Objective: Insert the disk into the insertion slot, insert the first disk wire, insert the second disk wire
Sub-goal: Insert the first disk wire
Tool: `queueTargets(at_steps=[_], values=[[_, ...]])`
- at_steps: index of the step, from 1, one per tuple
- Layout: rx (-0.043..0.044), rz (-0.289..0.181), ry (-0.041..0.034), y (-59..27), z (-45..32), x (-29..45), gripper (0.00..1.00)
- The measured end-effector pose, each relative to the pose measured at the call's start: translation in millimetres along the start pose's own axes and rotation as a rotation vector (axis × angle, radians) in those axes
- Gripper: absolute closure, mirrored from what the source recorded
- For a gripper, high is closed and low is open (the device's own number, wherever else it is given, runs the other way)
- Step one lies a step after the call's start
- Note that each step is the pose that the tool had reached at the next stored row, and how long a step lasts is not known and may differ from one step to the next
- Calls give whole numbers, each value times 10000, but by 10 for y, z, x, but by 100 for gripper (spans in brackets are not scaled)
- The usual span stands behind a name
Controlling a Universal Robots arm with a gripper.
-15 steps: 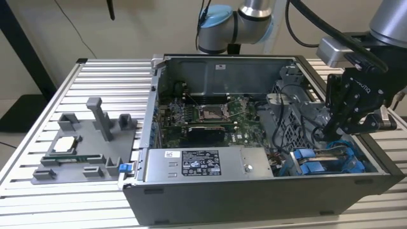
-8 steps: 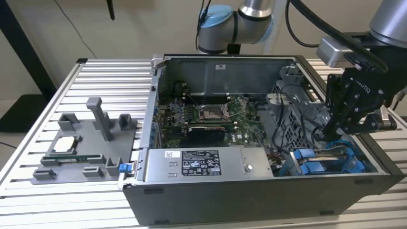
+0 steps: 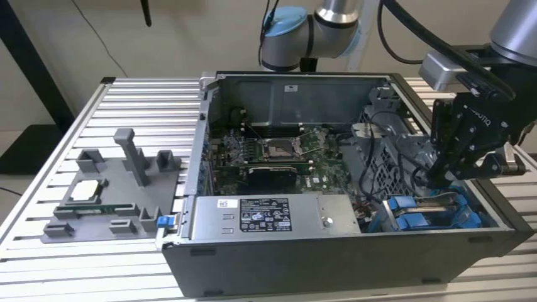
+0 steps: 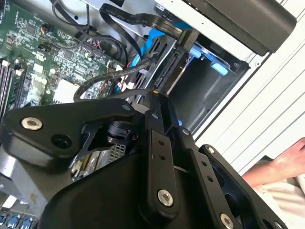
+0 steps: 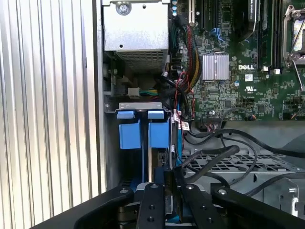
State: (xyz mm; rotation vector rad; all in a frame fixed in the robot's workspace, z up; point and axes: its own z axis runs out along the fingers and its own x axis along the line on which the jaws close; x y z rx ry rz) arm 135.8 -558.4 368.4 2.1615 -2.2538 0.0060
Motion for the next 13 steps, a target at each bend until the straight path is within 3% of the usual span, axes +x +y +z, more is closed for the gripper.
queueTargets(at_steps=[4, 13], values=[[-1, 0, -35, -2, 11, 40, 100], [-1, -1, -37, -2, 22, 44, 100]])
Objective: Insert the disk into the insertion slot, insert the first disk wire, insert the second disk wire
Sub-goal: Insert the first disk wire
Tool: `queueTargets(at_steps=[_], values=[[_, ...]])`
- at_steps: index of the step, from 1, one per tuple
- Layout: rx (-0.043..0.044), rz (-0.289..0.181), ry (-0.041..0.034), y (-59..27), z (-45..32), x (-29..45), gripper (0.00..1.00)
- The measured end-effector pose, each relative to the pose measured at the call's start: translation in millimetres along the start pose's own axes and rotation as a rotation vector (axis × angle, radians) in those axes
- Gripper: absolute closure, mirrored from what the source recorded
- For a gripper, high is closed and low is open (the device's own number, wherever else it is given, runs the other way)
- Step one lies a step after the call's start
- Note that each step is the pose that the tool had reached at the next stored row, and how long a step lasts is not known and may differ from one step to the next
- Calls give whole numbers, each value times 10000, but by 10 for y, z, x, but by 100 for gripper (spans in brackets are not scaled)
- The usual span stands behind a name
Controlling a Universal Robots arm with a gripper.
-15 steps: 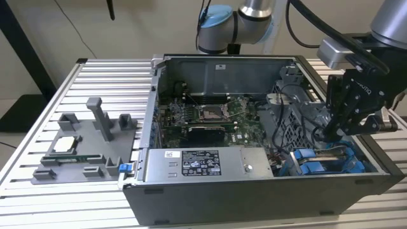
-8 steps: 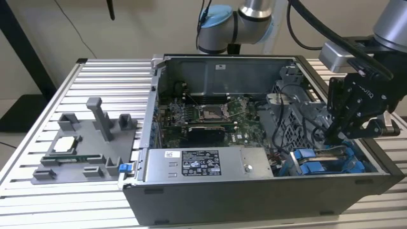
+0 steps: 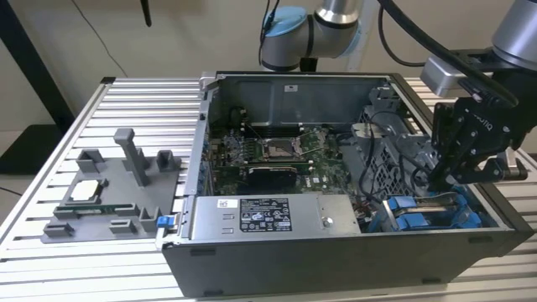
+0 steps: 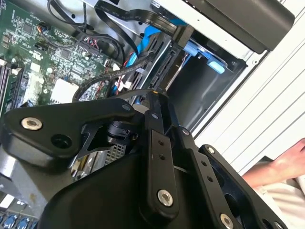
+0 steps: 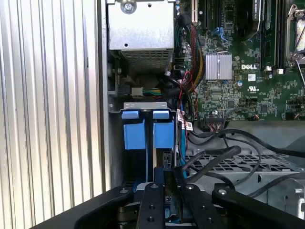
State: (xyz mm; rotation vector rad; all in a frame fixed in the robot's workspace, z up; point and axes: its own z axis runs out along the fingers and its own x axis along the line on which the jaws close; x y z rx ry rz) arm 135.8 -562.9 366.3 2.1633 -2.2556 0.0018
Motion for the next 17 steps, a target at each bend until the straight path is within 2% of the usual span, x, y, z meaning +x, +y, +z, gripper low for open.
queueTargets(at_steps=[13, 17], values=[[0, 0, -1, 0, 18, 2, 100], [-3, -1, -53, -19, 35, 2, 100]])
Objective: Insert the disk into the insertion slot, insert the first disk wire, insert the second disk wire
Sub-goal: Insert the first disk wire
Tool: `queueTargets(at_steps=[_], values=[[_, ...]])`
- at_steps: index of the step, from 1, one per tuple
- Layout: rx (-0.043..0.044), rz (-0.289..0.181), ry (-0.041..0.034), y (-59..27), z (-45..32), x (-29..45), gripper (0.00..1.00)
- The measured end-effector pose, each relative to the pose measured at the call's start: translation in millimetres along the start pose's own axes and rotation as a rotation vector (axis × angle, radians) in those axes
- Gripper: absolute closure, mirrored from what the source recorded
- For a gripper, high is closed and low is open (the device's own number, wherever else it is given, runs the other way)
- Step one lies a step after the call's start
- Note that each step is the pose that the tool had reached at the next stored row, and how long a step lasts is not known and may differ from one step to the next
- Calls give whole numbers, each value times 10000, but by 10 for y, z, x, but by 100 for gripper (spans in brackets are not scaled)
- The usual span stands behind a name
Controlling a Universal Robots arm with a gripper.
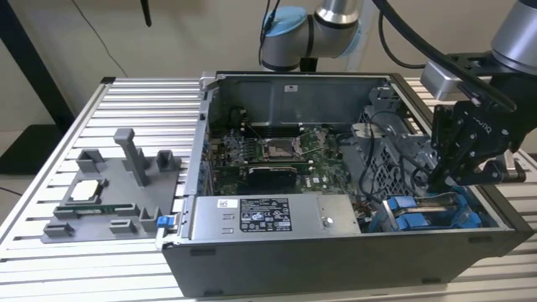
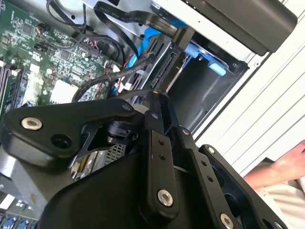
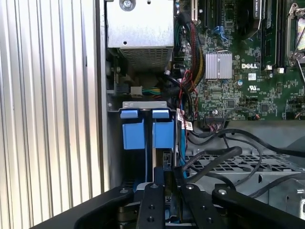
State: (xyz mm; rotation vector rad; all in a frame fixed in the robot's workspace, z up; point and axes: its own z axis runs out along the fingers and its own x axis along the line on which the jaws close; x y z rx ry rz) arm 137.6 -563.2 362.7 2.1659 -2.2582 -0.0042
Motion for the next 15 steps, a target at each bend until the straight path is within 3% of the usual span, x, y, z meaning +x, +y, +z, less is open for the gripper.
queueTargets(at_steps=[12, 15], values=[[-6, -2, -143, -173, 111, -7, 100], [-3, -54, -152, -181, 129, -8, 100]])
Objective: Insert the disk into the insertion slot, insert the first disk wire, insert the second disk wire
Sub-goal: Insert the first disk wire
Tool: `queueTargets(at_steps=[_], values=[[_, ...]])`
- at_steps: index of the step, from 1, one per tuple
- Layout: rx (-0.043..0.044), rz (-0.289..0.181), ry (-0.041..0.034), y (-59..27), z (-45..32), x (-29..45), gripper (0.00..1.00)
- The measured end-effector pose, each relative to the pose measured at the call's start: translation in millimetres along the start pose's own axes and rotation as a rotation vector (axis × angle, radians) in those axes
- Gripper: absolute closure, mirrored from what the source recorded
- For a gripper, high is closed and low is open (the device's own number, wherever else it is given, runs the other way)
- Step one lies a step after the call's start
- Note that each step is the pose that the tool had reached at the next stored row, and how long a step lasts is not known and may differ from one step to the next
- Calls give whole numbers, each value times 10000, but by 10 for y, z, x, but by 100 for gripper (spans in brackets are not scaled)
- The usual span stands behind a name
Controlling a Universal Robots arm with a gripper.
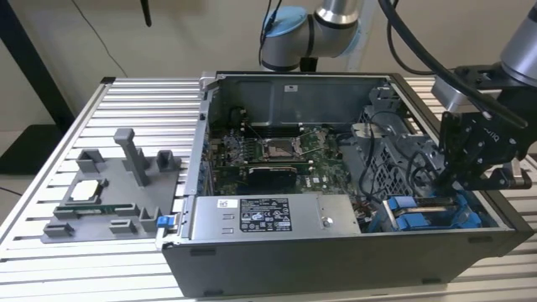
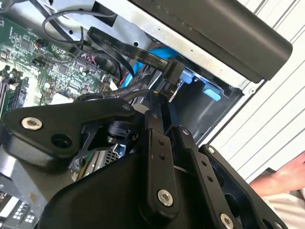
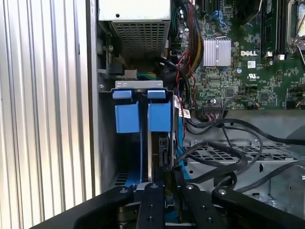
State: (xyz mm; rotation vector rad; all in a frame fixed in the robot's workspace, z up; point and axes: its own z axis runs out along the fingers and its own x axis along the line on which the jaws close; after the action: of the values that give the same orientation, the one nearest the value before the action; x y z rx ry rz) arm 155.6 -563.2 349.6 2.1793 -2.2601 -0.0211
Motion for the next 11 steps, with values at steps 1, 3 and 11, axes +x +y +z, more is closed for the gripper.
queueTargets(at_steps=[1, 3, 11], values=[[5, -49, -2, -1, 5, 0, 100], [20, -156, -10, -2, 16, 0, 100], [142, -223, -41, -2, 71, 1, 100]])
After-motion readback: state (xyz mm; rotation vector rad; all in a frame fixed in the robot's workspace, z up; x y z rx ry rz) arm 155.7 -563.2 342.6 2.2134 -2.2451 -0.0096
